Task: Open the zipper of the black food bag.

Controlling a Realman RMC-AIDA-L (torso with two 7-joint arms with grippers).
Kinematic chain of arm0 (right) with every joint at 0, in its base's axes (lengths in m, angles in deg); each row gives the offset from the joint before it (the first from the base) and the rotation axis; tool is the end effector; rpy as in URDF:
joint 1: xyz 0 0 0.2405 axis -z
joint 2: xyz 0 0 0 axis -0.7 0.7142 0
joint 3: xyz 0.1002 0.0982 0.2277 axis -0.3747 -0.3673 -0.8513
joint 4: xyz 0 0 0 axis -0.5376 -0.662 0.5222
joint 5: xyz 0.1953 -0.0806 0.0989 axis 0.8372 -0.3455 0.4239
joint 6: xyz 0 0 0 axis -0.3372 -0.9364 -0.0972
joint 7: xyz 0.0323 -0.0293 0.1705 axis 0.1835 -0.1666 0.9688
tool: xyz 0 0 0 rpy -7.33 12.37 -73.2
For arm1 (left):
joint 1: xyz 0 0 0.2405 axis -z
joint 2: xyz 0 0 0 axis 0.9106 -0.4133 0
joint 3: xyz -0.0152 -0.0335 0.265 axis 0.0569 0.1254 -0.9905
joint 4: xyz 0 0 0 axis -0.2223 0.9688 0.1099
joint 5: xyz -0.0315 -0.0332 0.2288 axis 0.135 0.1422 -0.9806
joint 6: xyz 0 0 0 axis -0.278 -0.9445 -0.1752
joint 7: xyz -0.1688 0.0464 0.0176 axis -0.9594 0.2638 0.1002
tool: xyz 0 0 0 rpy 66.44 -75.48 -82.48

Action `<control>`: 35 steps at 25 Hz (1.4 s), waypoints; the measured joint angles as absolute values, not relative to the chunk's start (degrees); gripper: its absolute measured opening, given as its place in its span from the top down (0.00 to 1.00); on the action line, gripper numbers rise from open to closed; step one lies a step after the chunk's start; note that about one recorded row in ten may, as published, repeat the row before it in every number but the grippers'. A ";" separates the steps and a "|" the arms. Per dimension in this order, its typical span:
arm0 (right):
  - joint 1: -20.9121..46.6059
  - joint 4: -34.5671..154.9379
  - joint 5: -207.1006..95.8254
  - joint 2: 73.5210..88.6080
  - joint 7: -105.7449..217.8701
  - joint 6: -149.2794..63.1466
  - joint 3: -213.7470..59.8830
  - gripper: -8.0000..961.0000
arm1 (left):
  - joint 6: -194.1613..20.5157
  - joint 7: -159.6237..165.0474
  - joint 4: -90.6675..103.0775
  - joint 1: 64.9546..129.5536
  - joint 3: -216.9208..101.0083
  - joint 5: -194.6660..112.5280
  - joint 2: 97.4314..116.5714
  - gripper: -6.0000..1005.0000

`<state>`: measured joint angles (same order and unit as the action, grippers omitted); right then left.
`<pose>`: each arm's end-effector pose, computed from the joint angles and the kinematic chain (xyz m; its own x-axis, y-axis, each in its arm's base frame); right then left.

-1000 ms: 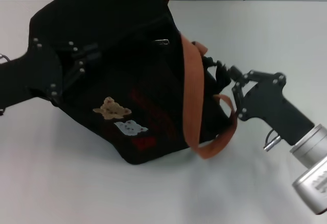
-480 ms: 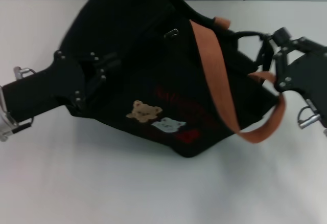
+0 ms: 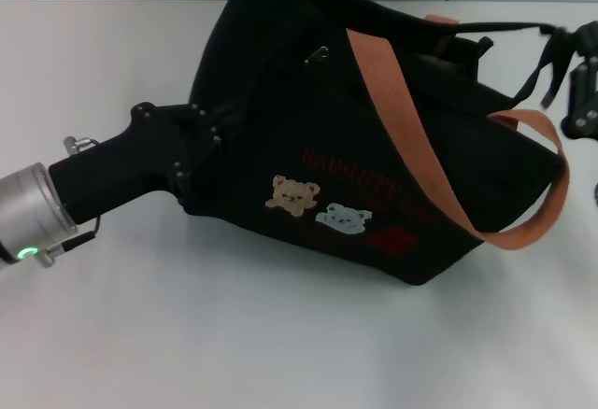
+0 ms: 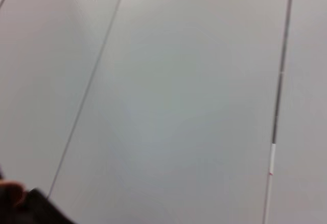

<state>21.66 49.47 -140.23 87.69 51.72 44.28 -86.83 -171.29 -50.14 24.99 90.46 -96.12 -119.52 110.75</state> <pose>0.2950 0.3136 -0.0345 0.7013 0.4126 -0.5813 -0.4840 -0.3231 -0.8132 -0.2782 0.3292 -0.0453 0.6394 0.0984 0.7625 0.4369 -0.8626 -0.2550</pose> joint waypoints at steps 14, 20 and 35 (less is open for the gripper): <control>19.12 56.17 -140.53 87.60 74.45 43.45 -88.56 0.99 | -168.34 -53.76 21.91 91.49 -96.60 -117.95 110.80 0.77; 18.59 68.02 -143.55 87.36 100.03 47.50 -85.14 0.79 | -172.93 -53.70 22.59 89.00 -96.23 -116.21 110.37 0.60; 22.18 84.13 -146.31 84.46 118.89 70.12 -47.39 0.16 | -192.30 -56.04 32.76 83.81 -97.75 -125.78 105.09 0.20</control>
<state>22.18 84.13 -146.31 84.46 118.89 70.12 -47.39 -192.30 -56.04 32.76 83.81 -97.75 -125.78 105.09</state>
